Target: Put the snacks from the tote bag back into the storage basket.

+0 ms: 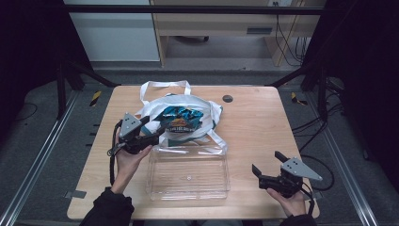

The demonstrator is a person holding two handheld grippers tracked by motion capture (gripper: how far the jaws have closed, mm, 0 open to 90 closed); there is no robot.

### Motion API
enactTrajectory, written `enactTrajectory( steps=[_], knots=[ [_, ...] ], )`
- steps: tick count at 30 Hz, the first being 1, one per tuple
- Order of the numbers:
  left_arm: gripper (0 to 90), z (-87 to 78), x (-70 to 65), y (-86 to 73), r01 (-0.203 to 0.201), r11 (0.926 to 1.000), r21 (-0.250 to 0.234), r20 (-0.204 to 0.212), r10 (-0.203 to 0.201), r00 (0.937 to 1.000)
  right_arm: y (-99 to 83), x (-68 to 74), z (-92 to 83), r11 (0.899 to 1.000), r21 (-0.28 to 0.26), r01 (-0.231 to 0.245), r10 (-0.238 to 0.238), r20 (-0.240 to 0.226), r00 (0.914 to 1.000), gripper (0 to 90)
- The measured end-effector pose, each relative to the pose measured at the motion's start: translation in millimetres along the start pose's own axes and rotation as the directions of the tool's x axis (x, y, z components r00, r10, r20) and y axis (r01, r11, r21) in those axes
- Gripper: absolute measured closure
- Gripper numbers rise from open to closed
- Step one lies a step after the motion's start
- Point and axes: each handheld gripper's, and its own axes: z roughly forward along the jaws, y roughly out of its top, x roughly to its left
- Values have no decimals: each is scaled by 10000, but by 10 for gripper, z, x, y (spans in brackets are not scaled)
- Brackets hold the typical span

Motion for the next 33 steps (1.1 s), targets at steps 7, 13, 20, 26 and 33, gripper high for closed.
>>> enactTrajectory(
  steps=[7, 13, 20, 26, 33],
  knots=[
    [306, 120, 1, 1, -164, 9997, 160, -12, 164, 9999, -5, 1, 10, 10000, 66, 0, 0, -6, 10000, 38],
    [323, 237, 44, -2, -182, 9993, 326, -112, 186, 9998, -10, -10, 9, 10000, 85, -20, 20, 10, 10000, 38],
    [410, 325, 107, -35, -88, 9982, 591, -70, 93, 9999, -12, -9, 17, 9999, 141, 10, -10, -21, 10000, 38],
    [508, 355, 74, -14, -255, 9982, 550, 10, 255, 9997, -14, -17, 19, 9999, 161, -4, 4, 11, 10000, 38],
    [755, 354, 61, 2, -169, 9980, 607, -13, 170, 9999, -16, -17, 23, 9999, 161, -35, 34, 7, 10000, 38]
  ],
)
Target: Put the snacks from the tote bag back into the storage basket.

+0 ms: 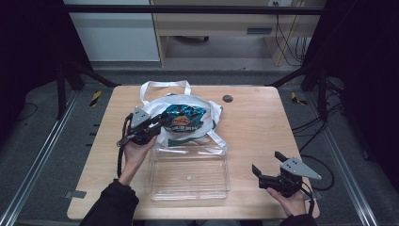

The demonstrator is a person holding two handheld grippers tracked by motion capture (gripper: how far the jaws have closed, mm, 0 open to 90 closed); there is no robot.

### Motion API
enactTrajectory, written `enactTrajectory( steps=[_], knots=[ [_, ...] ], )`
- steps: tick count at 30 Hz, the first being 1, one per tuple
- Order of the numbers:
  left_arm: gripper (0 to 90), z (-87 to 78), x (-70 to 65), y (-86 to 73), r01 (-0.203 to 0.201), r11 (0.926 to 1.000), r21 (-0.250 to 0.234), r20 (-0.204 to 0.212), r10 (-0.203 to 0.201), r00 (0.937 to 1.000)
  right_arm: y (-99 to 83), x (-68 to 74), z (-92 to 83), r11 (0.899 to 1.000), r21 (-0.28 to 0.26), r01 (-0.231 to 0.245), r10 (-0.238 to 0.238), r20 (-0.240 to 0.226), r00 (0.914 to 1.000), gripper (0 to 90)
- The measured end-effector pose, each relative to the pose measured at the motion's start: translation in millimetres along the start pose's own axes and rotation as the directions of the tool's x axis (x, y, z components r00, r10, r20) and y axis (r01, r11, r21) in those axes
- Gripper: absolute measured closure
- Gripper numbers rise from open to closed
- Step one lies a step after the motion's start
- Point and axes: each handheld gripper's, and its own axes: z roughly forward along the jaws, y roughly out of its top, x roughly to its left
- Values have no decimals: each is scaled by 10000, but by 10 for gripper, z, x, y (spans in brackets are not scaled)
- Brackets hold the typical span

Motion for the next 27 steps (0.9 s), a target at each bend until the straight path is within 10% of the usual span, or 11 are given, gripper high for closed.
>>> enactTrajectory(
  steps=[11, 27],
  knots=[
    [892, -42, -48, 8, 124, 9999, 45, 341, -125, 9993, -2, -15, -4, 10000, -14, -54, 54, -27, 10000, 38],
    [796, -169, -162, 12, -4, 10000, -91, 163, 6, 9999, 0, 2, -6, 10000, 50, 66, -66, 6, 10000, 39]
  ],
)
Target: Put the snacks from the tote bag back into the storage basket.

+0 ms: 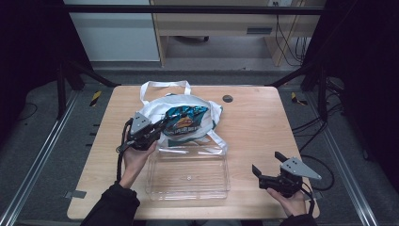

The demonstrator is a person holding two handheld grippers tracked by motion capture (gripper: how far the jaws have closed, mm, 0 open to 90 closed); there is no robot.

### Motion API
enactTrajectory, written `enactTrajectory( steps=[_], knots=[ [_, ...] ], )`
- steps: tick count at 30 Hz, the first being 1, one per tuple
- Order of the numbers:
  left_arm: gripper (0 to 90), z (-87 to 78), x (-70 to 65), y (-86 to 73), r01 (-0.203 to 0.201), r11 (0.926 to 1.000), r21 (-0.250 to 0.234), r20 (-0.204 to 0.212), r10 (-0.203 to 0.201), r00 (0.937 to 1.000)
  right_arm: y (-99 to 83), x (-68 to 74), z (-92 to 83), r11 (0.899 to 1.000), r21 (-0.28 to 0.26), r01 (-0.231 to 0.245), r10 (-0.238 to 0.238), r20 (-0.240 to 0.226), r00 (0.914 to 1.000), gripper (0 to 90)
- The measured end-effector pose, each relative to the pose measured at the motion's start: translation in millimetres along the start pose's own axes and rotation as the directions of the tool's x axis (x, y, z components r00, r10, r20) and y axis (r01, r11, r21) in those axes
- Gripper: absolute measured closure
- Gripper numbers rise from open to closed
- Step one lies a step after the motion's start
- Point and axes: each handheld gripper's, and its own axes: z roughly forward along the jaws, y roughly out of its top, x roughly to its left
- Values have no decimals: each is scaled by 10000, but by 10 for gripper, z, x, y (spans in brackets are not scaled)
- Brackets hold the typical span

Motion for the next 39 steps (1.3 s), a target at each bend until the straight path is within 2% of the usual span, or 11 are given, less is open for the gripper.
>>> enactTrajectory(
  steps=[7, 11, 14, 16, 19, 21, 22, 24, 31, 34, 39],
  knots=[
    [640, 106, 59, 46, 269, 9996, -59, 8, -269, 9996, -3, -6, 12, 10000, 39, -1, 1, -1, 10000, 39],
    [529, 172, 78, 55, 259, 9997, -54, -65, -259, 9996, -6, -8, 14, 10000, 69, -16, 16, 9, 10000, 39],
    [515, 189, 116, 51, 441, 9989, -173, -47, -442, 9990, -7, -12, 22, 10000, 86, -31, 32, -5, 10000, 39],
    [555, 201, 143, 53, 623, 9979, -168, 114, -622, 9980, -7, -10, 25, 10000, 92, -33, 33, -7, 10000, 39],
    [721, 219, 152, 60, 714, 9974, -113, 89, -713, 9974, -6, -13, 25, 10000, 83, -34, 34, 0, 10000, 39],
    [797, 232, 164, 55, 870, 9962, -5, 161, -870, 9961, -7, -13, 24, 9999, 87, -58, 58, 8, 10000, 39],
    [797, 236, 165, 52, 897, 9960, 58, 166, -898, 9958, -7, -13, 24, 9999, 87, -58, 58, 8, 10000, 39],
    [874, 232, 163, 50, 870, 9961, 135, 134, -872, 9961, -7, -11, 23, 10000, 85, -37, 37, 1, 10000, 39],
    [895, 192, 131, 44, 861, 9963, -5, 408, -860, 9955, -4, -5, 21, 10000, 93, -14, 14, -20, 10000, 40],
    [899, 153, 113, 61, 967, 9951, -202, 595, -954, 9937, -4, -3, 22, 9999, 102, 13, -13, -21, 10000, 41],
    [900, 72, 82, 98, 852, 9944, -626, 655, -811, 9946, -5, -4, 20, 9999, 102, 10, -10, -6, 10000, 41]
  ],
)
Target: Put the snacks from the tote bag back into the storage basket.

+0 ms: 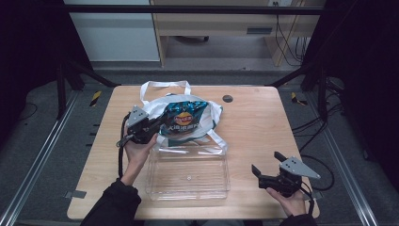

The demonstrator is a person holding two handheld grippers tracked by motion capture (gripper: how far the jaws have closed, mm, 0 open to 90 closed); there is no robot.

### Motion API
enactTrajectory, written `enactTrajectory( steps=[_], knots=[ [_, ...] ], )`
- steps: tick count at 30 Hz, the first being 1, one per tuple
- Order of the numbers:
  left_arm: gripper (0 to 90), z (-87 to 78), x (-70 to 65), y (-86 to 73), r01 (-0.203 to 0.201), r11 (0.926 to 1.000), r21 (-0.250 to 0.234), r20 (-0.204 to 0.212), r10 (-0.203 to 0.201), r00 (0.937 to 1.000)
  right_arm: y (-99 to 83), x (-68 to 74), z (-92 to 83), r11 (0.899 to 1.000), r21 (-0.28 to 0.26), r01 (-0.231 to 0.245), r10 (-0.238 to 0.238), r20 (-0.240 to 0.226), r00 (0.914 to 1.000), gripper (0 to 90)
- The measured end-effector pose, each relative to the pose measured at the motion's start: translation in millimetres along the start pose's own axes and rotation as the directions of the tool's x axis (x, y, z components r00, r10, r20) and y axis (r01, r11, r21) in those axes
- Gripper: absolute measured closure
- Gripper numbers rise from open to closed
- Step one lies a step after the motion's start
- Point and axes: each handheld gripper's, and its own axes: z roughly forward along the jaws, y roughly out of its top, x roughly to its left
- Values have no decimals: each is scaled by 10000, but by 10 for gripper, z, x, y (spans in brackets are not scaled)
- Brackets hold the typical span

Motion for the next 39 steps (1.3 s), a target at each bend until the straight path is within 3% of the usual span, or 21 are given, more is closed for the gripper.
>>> enactTrajectory(
  steps=[7, 15, 22, 30, 39],
  knots=[
    [900, -146, -72, 126, -156, 9976, -670, 231, 172, 9996, 0, 2, 1, 10000, 8, 12, -12, -8, 10000, 41],
    [900, -323, -118, 269, 126, 9911, -1326, 549, -53, 9985, 0, 2, -1, 10000, 7, 21, -21, -2, 10000, 41],
    [900, -430, -130, 350, 307, 9869, -1586, 696, -199, 9974, 0, 3, -4, 10000, -17, 31, -31, 12, 10000, 42],
    [900, -544, -171, 420, 143, 9811, -1931, 600, -27, 9982, 3, 6, -7, 10000, -43, 10, -10, -8, 10000, 43],
    [900, -698, -258, 505, 131, 9725, -2327, 889, 78, 9960, 6, 4, -20, 9999, -100, -7, 7, 39, 10000, 43]
  ],
)
